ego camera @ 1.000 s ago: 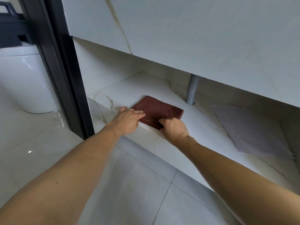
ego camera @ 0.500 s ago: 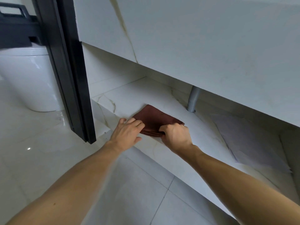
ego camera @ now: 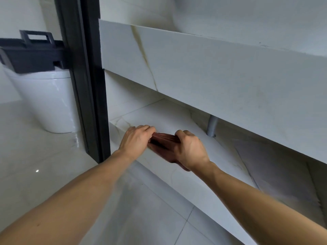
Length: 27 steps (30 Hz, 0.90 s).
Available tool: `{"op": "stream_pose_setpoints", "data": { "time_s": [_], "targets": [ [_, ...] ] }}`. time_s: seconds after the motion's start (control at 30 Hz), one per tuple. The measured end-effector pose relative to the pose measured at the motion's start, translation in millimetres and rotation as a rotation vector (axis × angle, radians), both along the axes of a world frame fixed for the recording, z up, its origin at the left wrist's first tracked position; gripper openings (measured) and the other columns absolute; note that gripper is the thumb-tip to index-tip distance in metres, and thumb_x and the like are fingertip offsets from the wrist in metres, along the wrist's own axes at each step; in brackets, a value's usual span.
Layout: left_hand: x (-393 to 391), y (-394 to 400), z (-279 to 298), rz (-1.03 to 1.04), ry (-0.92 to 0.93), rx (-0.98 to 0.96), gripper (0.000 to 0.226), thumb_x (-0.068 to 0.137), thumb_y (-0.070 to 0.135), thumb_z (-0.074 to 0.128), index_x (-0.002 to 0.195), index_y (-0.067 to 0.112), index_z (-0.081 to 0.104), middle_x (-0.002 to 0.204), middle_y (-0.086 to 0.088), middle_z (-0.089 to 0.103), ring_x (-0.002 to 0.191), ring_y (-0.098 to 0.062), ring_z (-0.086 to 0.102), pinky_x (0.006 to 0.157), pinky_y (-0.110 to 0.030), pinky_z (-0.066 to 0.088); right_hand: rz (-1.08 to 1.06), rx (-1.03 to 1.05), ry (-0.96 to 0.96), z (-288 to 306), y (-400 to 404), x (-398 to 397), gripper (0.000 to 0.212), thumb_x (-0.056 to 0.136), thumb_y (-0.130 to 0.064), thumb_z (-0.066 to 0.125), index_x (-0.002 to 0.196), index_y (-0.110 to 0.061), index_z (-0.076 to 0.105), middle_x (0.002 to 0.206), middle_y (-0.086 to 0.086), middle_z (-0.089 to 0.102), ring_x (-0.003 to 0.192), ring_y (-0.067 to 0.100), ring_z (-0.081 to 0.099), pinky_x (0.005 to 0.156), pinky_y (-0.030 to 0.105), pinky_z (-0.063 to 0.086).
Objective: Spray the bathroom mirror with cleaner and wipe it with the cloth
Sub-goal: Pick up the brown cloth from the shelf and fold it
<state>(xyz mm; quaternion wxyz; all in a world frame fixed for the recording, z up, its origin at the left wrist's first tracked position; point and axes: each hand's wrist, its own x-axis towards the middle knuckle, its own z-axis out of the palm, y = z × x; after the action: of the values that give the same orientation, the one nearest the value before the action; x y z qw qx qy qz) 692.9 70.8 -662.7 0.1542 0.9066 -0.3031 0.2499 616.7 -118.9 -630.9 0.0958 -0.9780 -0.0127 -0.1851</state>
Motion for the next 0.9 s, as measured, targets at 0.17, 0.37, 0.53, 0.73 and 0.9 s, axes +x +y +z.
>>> {"op": "stream_pose_setpoints", "data": {
  "time_s": [0.17, 0.37, 0.53, 0.73, 0.9],
  "targets": [
    [-6.6, 0.9, 20.9, -0.01, 0.096, 0.033, 0.017, 0.092, 0.002, 0.052, 0.103, 0.013, 0.058, 0.089, -0.004, 0.063, 0.075, -0.03, 0.06, 0.063, -0.04, 0.051, 0.038, -0.086, 0.018, 8.1, -7.0, 1.8, 0.022, 0.087, -0.021, 0.059, 0.107, -0.014, 0.059, 0.099, 0.005, 0.058, 0.083, 0.03, 0.059, 0.065, 0.032, 0.043],
    [-12.8, -8.6, 2.1, -0.057, 0.13, 0.106, 0.021, 0.094, 0.002, 0.047, 0.11, 0.012, 0.057, 0.097, -0.004, 0.064, 0.084, -0.026, 0.06, 0.067, -0.04, 0.051, 0.056, -0.203, 0.047, -24.2, -17.9, -2.5, 0.028, 0.086, -0.015, 0.059, 0.114, -0.017, 0.057, 0.103, 0.005, 0.06, 0.094, 0.027, 0.059, 0.064, 0.029, 0.036],
    [-14.8, -8.7, -14.0, -0.145, 0.161, 0.163, 0.028, 0.088, -0.001, 0.049, 0.111, 0.014, 0.056, 0.101, -0.003, 0.061, 0.086, -0.024, 0.06, 0.061, -0.034, 0.042, 0.108, -0.247, 0.085, -41.9, -33.2, -6.6, 0.04, 0.087, -0.023, 0.063, 0.124, -0.016, 0.053, 0.113, 0.003, 0.058, 0.104, 0.024, 0.055, 0.07, 0.033, 0.046],
    [-17.6, -16.2, -28.3, -0.202, 0.123, 0.235, 0.025, 0.088, 0.017, 0.057, 0.112, 0.012, 0.055, 0.106, -0.005, 0.055, 0.096, -0.024, 0.056, 0.068, -0.036, 0.046, 0.156, -0.304, 0.189, -56.3, -41.0, -9.5, 0.061, 0.082, -0.036, 0.073, 0.134, -0.02, 0.046, 0.13, 0.001, 0.051, 0.117, 0.023, 0.047, 0.089, 0.035, 0.05],
    [-18.6, -17.3, -41.6, -0.144, 0.105, 0.282, 0.03, 0.088, 0.021, 0.059, 0.117, 0.015, 0.052, 0.114, -0.002, 0.048, 0.103, -0.02, 0.051, 0.074, -0.036, 0.052, 0.178, -0.243, 0.176, -57.5, -45.8, -6.2, 0.056, 0.085, -0.034, 0.072, 0.134, -0.018, 0.05, 0.126, 0.003, 0.053, 0.112, 0.025, 0.05, 0.087, 0.034, 0.047]
  ]
}}
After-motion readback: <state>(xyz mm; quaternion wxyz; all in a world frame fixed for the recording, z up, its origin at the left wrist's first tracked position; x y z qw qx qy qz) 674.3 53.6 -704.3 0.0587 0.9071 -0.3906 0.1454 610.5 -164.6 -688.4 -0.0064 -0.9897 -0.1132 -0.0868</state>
